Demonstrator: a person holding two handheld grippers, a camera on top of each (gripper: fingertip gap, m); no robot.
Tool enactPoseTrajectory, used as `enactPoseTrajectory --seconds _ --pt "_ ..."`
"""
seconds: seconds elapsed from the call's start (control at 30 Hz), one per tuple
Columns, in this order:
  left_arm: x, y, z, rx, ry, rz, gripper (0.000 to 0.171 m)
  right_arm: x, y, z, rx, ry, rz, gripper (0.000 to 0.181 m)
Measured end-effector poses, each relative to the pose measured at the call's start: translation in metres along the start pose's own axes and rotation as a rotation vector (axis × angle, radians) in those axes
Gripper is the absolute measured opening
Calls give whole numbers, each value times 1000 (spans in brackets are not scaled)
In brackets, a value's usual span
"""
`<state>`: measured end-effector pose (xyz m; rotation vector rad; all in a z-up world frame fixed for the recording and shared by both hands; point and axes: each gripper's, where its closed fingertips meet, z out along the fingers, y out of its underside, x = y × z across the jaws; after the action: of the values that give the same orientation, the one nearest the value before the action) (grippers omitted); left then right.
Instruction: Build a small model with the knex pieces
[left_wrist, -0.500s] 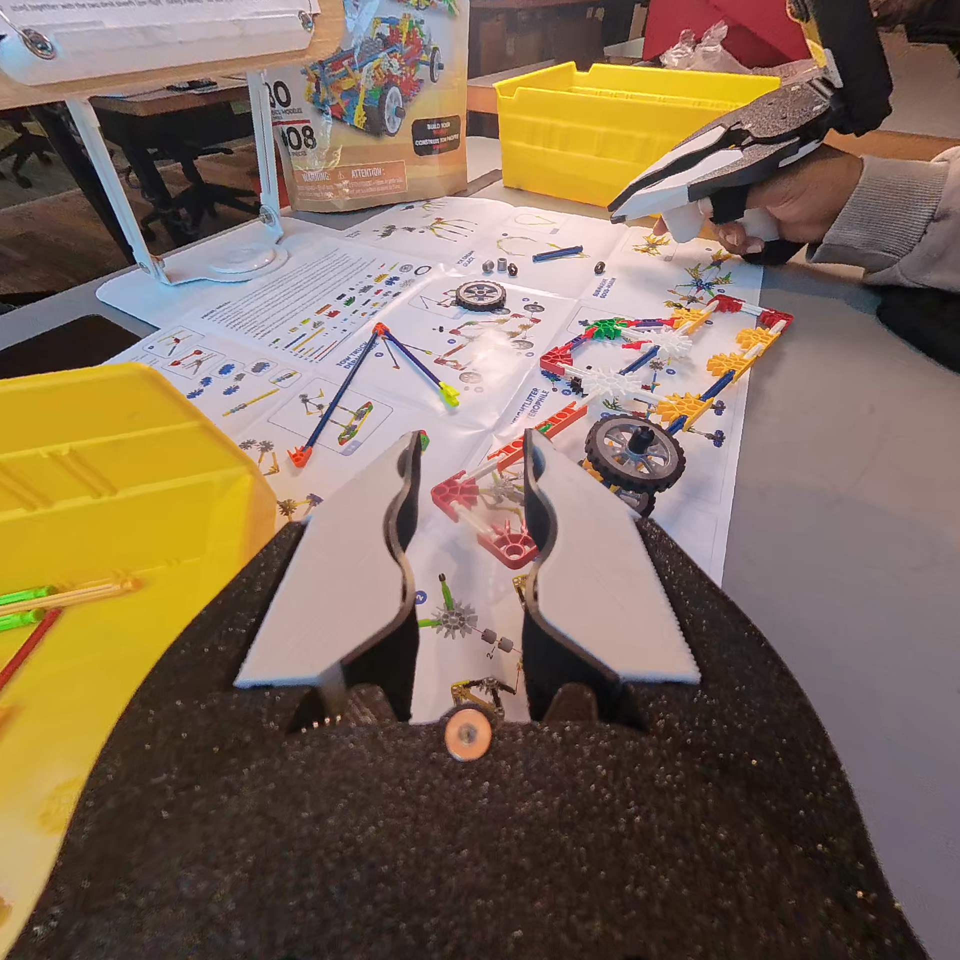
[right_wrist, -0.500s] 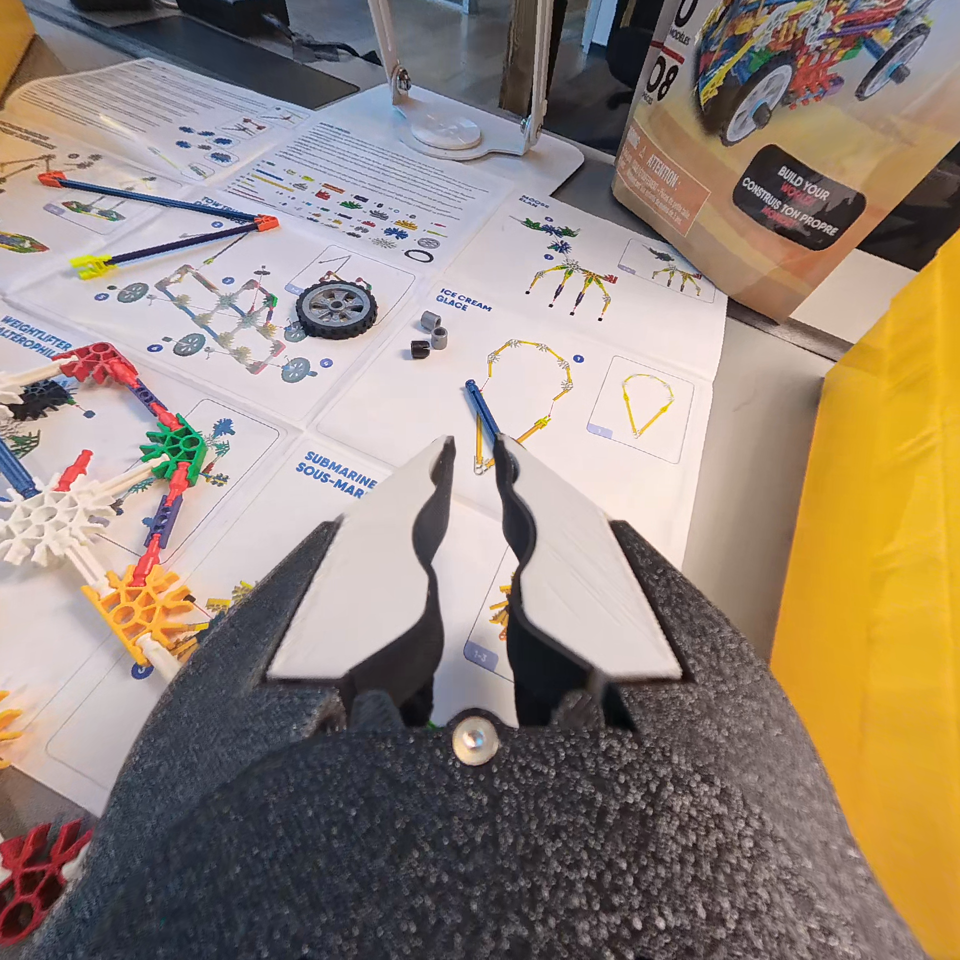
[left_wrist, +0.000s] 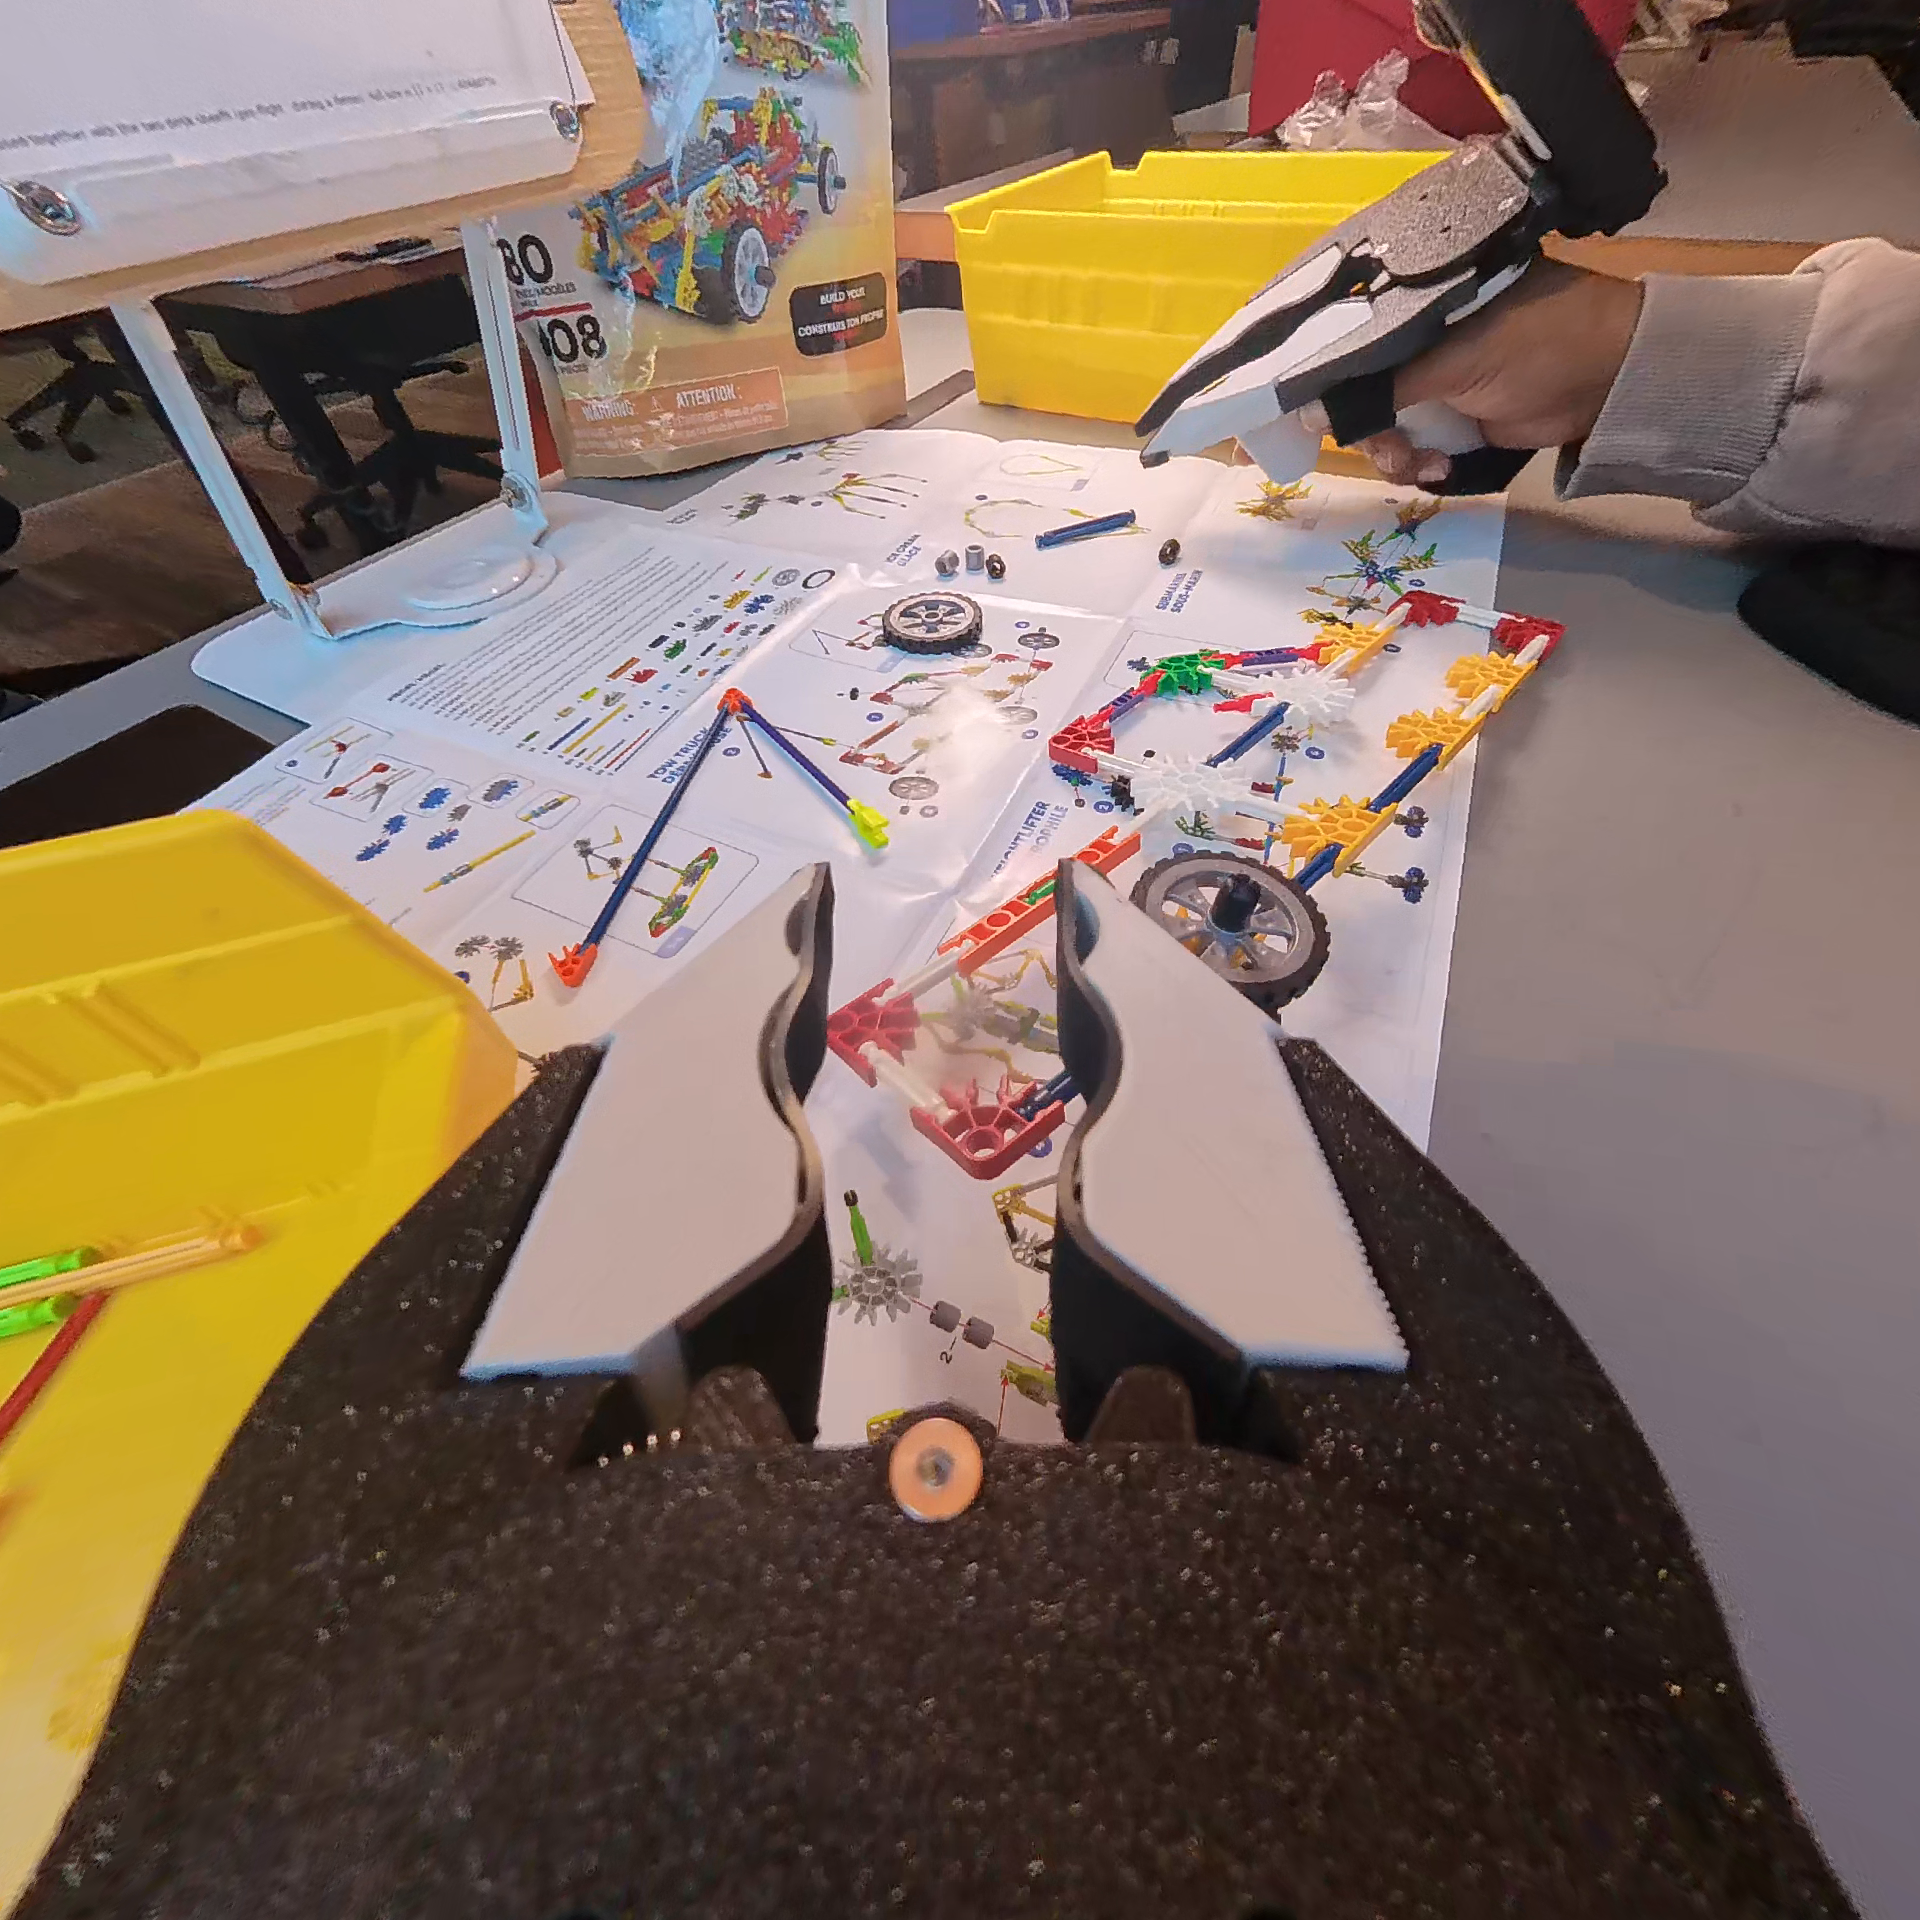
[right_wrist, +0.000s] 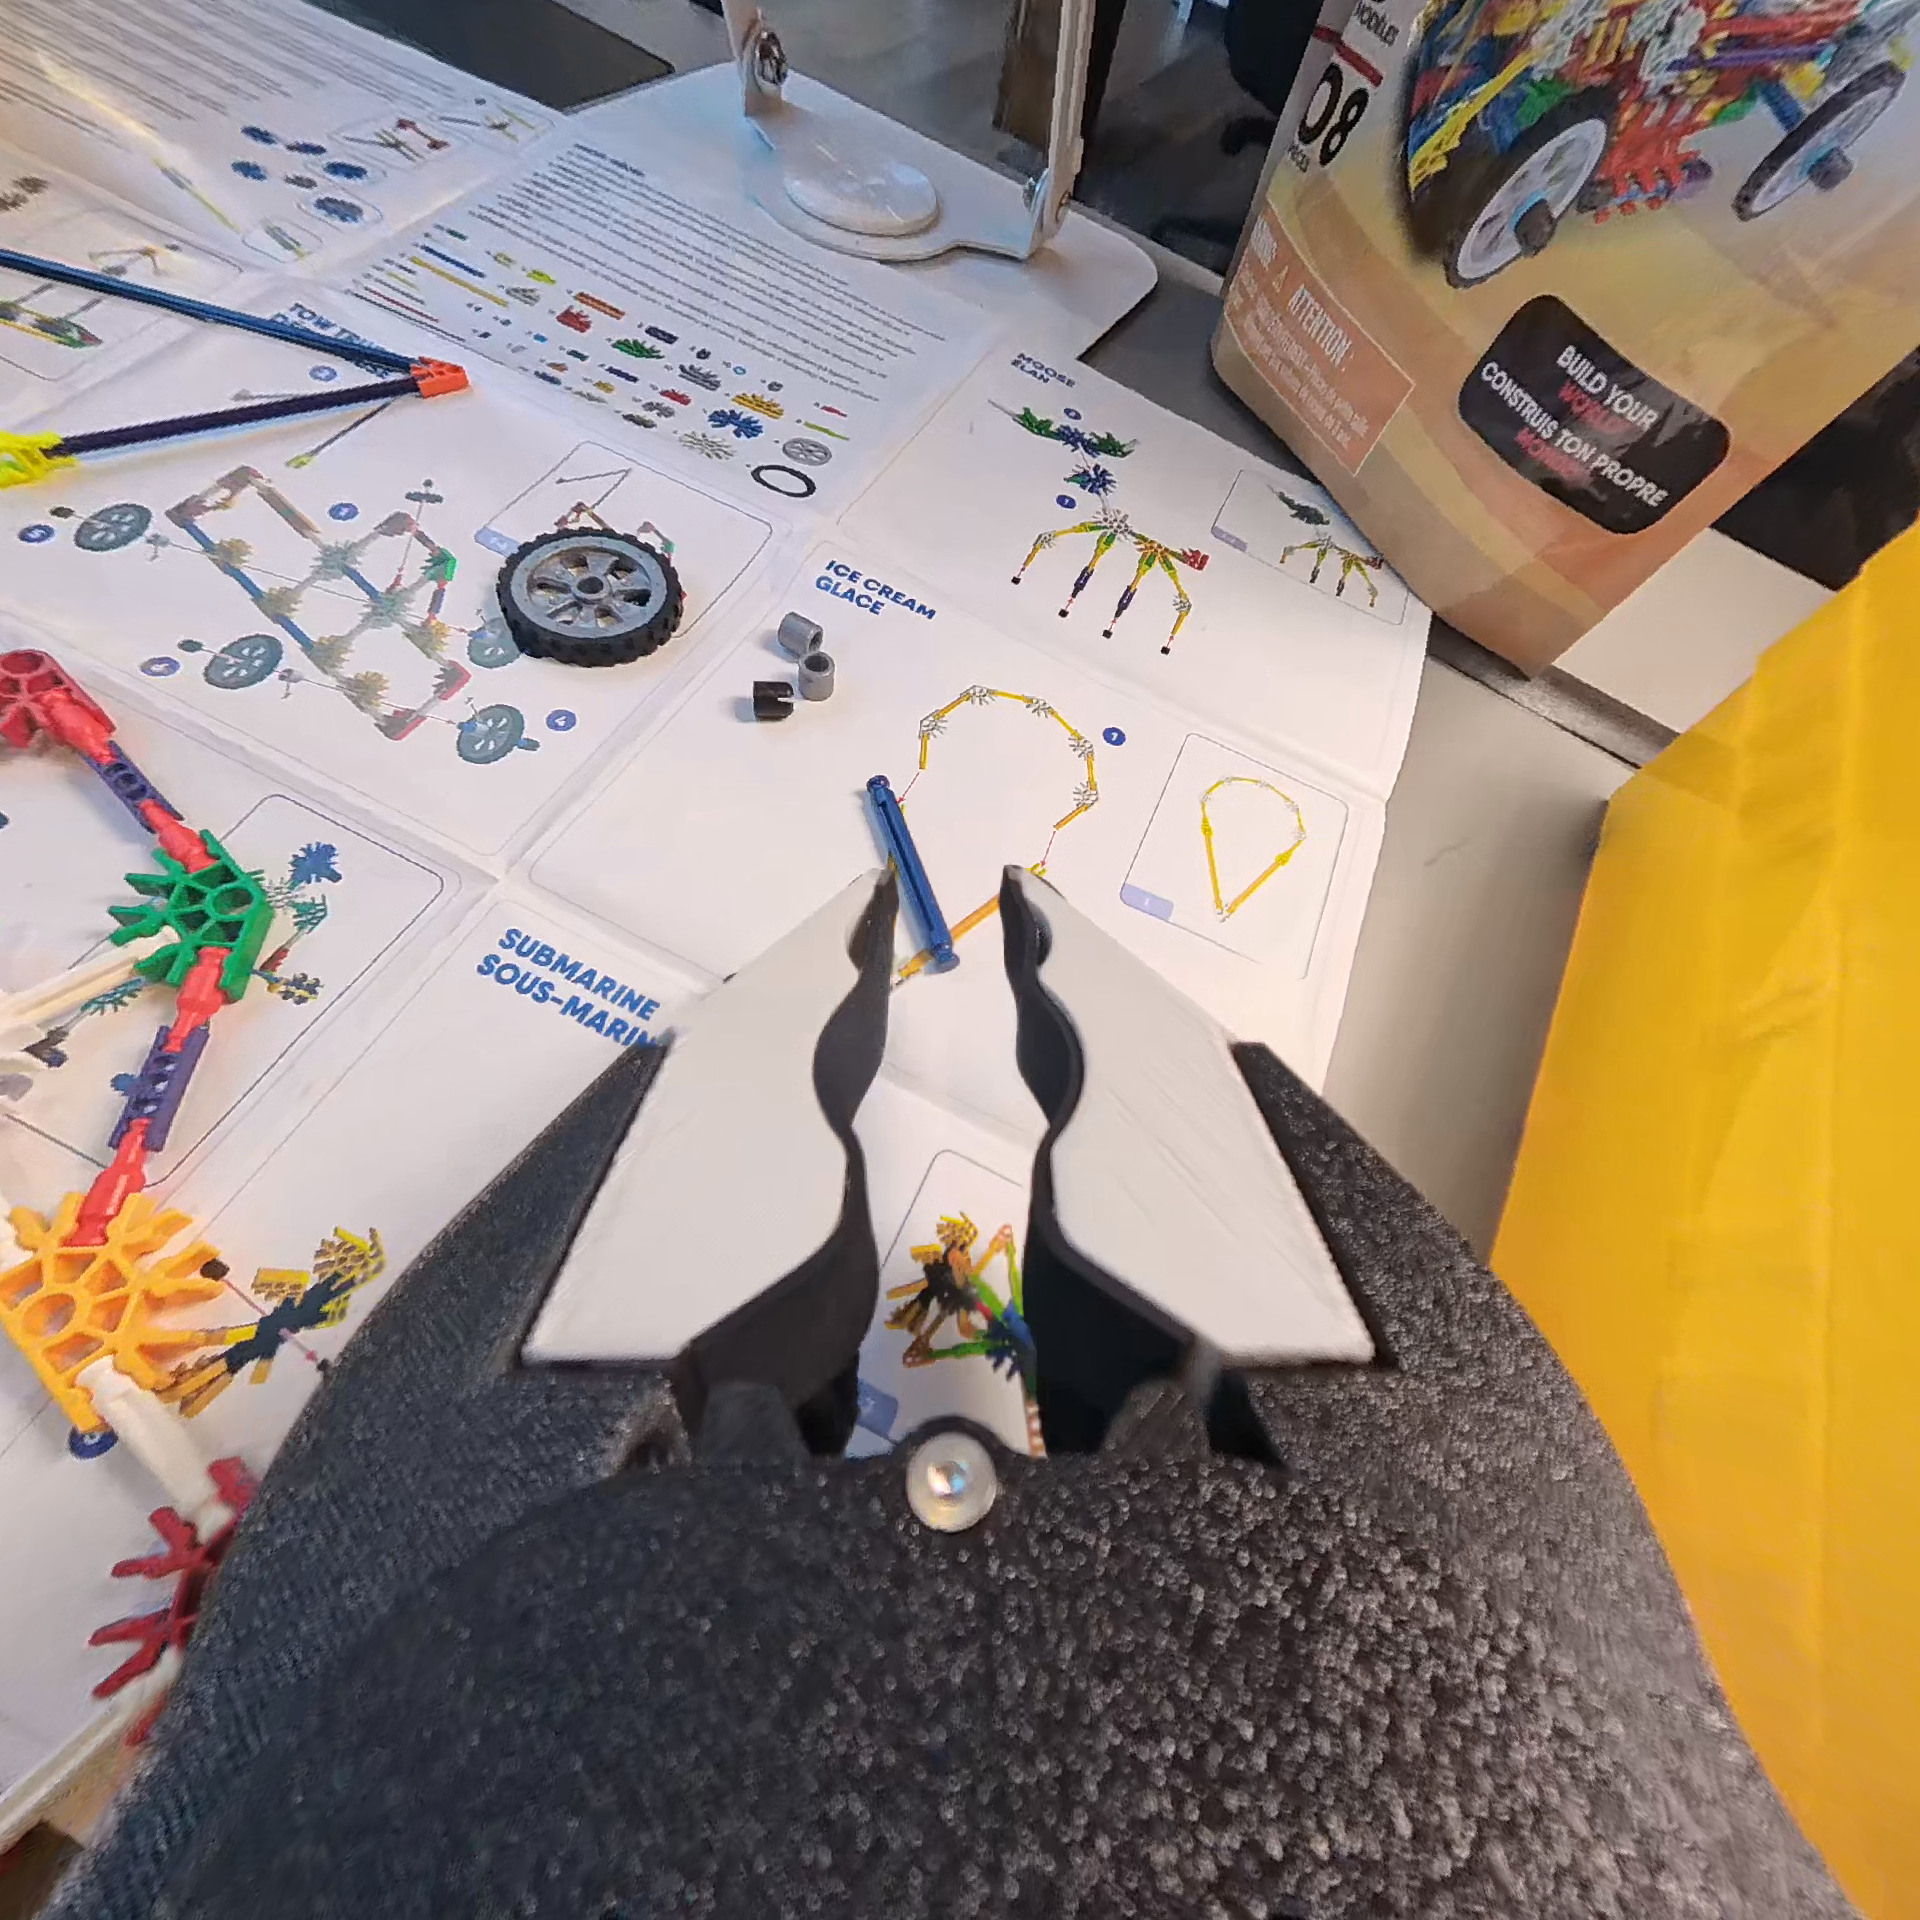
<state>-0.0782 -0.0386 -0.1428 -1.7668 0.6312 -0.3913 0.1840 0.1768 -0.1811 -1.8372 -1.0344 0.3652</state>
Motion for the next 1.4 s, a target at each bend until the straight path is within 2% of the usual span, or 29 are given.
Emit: enactPoseTrajectory --seconds 0.07,0.13,0.23,0.33,0.47,0.57,0.67,0.73,0.77,0.87,0.93,0.97,1.03,1.1,1.23,1.3,1.4 --pt "-1 1 1 -2 -14 14 40 1 -9 4 -3 -2 -28 18" --pt "-2 1 2 -5 -25 11 39 -11 -31 5 46 -53 -44 18" --pt "-3 -2 3 12 -38 6 39 -51 -58 15 41 -201 -159 19" --pt "-2 -4 4 21 -53 26 38 -86 -63 41 -44 -324 -204 32" --pt "-5 -4 3 23 -80 44 38 -99 -53 79 -165 -364 -133 40" --pt "-8 -7 1 41 -86 33 38 -99 -38 89 -252 -346 -157 45" --pt "-8 -9 1 53 -82 35 39 -100 -36 89 -246 -332 -169 16" --pt "-7 -10 3 58 -78 45 39 -101 -39 85 -223 -345 -180 9" --pt "-5 -10 3 61 -75 51 39 -102 -43 81 -199 -358 -164 10" --pt "-2 -11 5 65 -72 75 39 -93 -53 79 -159 -336 -129 31" --pt "-2 -13 6 73 -81 90 38 -91 -47 85 -195 -326 -121 51" --pt "-2 -14 6 78 -84 93 38 -93 -41 89 -223 -326 -123 56" --pt "-3 -16 8 86 -91 96 38 -98 -32 95 -256 -321 -147 43" --pt "-3 -17 10 88 -95 97 38 -101 -34 93 -260 -334 -152 42" --pt "-4 -25 11 118 -117 45 39 -108 -67 71 -73 -344 -267 42" --pt "-4 -36 14 136 -116 -46 41 -116 -90 49 58 -327 -373 41" --pt "2 -51 29 118 -62 -199 42 -137 -111 15 183 -328 -503 42"
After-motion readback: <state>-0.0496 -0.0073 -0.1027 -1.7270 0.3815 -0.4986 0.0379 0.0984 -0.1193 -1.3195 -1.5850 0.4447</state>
